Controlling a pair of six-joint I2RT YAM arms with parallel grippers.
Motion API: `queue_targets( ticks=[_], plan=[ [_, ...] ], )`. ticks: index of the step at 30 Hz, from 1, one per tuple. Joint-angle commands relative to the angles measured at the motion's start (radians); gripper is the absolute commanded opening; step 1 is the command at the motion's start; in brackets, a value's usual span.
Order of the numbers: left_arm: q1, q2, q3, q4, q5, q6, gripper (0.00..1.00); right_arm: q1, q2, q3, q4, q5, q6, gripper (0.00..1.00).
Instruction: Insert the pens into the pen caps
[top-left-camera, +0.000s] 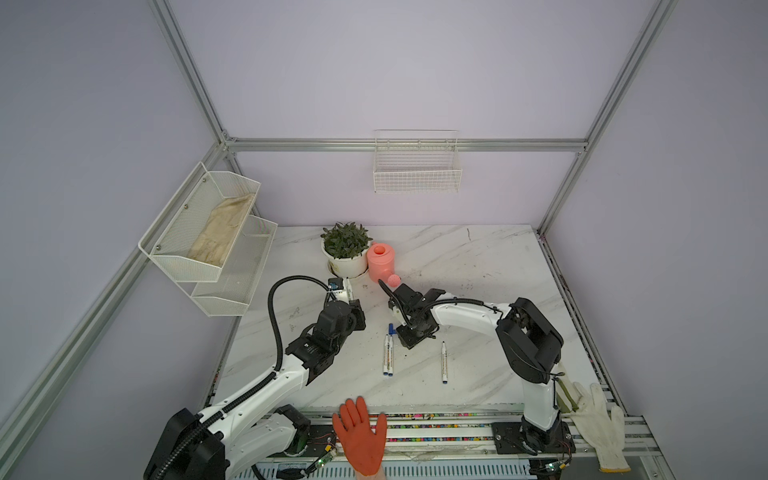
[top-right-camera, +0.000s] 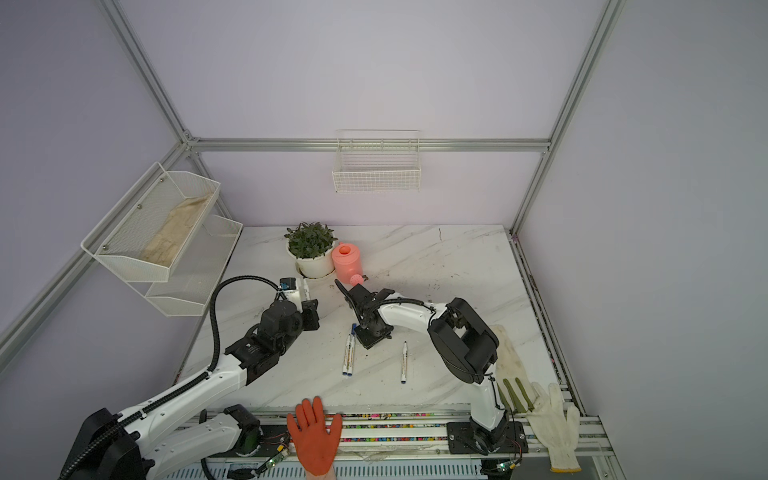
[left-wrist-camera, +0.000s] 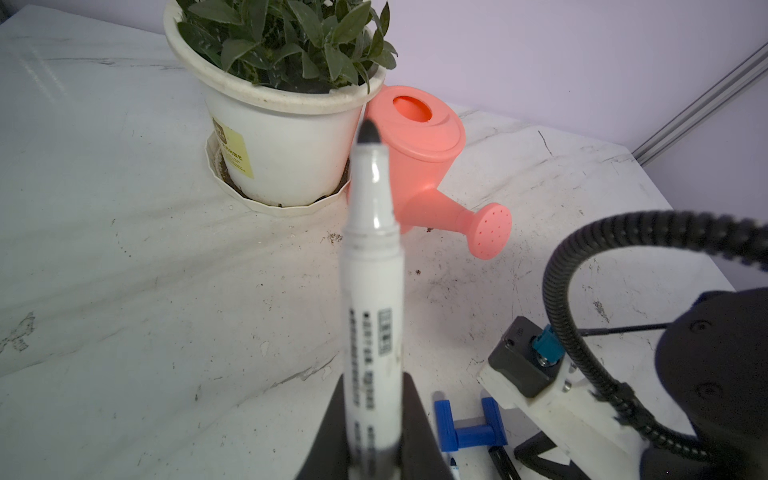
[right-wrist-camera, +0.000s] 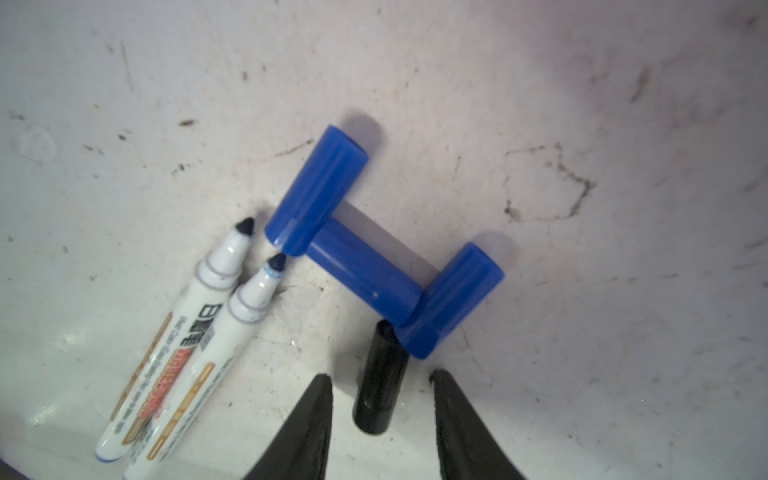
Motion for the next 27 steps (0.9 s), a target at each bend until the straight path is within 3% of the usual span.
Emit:
queue_targets(
  ticks=[1, 15, 22, 27],
  plan=[
    [0.001, -0.021, -0.037, 0.038, 0.006, 0.008, 0.0, 0.005, 0.025, 0.021, -0.013, 0.051, 0.0, 0.42],
    [0.001, -0.024, -0.039, 0.036, 0.018, 0.007, 0.0, 0.052, 0.079, 0.03, -0.045, 0.126, -0.016, 0.33],
    [0.002, -0.016, -0.035, 0.038, 0.03, 0.01, 0.0, 0.055, 0.067, 0.006, -0.028, 0.101, -0.026, 0.13],
    [0.001, 0.007, -0.031, 0.055, 0.058, 0.012, 0.0, 0.055, -0.049, -0.019, 0.027, 0.018, -0.08, 0.05]
  ],
)
